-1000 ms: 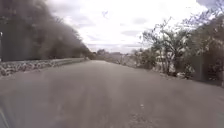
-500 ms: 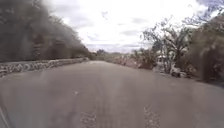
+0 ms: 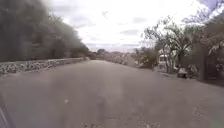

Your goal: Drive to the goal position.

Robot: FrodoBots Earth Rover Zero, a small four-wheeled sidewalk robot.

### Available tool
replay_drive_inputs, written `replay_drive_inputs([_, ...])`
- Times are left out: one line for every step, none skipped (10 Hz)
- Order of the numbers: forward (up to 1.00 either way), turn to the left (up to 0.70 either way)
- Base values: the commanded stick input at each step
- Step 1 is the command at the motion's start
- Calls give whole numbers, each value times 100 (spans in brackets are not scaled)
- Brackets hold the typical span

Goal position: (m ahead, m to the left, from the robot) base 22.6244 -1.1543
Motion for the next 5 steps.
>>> replay_drive_inputs([70,0])
replay_drive_inputs([70,0])
replay_drive_inputs([70,3])
replay_drive_inputs([70,14])
replay_drive_inputs([70,25])
